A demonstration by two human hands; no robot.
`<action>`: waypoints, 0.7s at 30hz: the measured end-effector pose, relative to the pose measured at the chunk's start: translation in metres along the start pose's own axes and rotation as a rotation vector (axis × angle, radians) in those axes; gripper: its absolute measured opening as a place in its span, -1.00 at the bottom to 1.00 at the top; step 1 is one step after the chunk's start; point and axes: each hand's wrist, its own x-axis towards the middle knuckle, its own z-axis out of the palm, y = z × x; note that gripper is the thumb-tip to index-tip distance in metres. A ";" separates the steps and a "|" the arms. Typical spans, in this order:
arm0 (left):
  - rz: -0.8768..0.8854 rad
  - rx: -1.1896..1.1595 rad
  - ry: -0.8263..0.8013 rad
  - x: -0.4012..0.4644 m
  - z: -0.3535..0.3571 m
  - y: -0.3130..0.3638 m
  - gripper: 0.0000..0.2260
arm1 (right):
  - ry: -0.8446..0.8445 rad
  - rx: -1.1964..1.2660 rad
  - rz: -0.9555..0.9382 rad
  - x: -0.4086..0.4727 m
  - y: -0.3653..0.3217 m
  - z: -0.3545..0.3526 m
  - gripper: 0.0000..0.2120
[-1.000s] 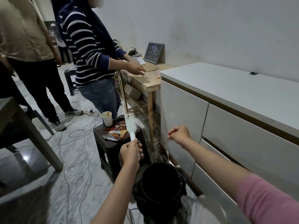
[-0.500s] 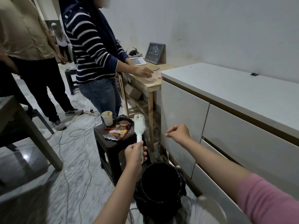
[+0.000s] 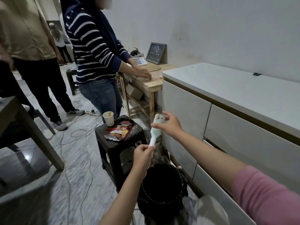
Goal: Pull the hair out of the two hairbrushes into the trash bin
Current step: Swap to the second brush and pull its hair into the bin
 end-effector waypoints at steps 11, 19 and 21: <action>0.170 0.063 0.062 0.002 -0.002 -0.009 -0.87 | 0.129 -0.002 0.030 0.010 -0.012 -0.001 -0.71; 0.239 0.120 0.084 0.004 -0.005 -0.015 -0.87 | 0.201 -0.202 -0.120 0.010 -0.017 -0.005 -0.89; 0.223 0.124 0.079 0.006 -0.005 -0.015 -0.87 | 0.185 -0.252 -0.137 0.009 -0.017 -0.005 -0.89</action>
